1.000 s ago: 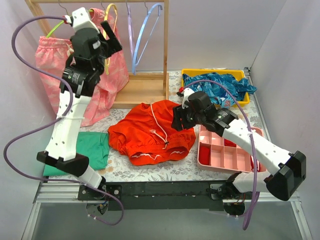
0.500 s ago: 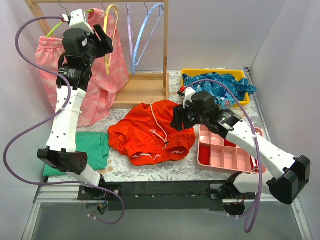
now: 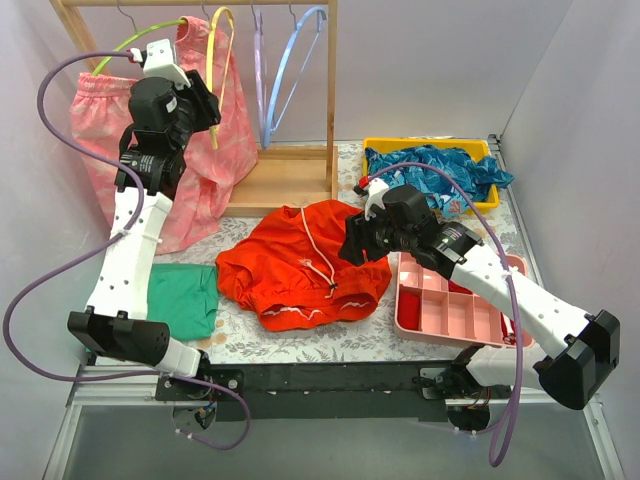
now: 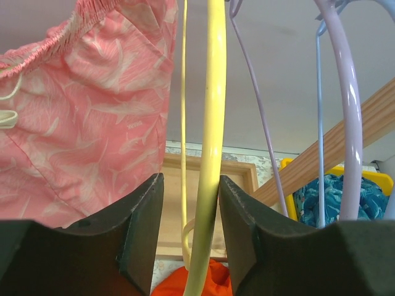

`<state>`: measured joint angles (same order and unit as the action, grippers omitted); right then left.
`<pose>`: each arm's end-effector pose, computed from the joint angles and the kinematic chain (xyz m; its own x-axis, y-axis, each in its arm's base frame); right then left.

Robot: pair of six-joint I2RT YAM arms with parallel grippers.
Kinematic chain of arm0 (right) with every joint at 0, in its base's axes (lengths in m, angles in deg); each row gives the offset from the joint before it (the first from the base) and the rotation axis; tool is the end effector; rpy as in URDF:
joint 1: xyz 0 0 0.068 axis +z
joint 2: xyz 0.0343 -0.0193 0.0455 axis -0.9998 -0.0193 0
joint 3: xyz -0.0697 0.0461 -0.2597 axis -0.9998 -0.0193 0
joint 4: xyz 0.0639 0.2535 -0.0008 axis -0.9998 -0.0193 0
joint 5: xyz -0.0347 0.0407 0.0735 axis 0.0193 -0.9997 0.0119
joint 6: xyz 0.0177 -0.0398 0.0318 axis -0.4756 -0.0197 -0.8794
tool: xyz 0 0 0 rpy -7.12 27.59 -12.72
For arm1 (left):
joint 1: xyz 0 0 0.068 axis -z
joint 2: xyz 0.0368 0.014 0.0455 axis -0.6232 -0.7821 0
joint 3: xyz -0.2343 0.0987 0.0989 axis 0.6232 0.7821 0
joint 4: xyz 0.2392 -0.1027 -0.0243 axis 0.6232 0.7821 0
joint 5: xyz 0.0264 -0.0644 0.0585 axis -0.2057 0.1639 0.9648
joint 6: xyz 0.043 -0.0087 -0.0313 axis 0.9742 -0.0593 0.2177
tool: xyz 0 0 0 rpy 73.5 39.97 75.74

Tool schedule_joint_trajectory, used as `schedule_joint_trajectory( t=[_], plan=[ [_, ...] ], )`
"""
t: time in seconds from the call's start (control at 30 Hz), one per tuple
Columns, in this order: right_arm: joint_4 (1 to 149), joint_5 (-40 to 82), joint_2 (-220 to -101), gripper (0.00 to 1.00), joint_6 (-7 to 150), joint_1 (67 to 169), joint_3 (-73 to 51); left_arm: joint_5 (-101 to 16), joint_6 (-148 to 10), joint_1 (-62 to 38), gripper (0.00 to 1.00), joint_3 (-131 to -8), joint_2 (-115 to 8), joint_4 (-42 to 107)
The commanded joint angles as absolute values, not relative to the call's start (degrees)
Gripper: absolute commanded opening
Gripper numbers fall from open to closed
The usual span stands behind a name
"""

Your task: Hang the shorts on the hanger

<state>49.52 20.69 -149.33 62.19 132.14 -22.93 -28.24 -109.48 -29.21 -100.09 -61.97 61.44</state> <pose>0.1939 0.1889 0.3378 -0.5806 -0.1733 -0.7955 -0.6268 0.7187 0.3009 0.3096 -0.0473 0.4965 -0.1339 -0.7719 -0.6215 -0.0711 0.6331 -0.7708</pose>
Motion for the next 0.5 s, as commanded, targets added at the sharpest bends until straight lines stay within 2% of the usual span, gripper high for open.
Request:
schedule_joint_trajectory(
  t=[0.0,0.47],
  plan=[
    [52.19,19.63,-148.3,0.64,62.19,132.31,-22.87,-27.43,-107.63,-29.23,0.38,-100.13,-59.92,59.86],
    [52.1,18.67,-149.18,0.64,62.36,132.31,-21.99,-15.75,-101.74,-21.85,0.36,-103.74,-64.4,61.44]
  ],
)
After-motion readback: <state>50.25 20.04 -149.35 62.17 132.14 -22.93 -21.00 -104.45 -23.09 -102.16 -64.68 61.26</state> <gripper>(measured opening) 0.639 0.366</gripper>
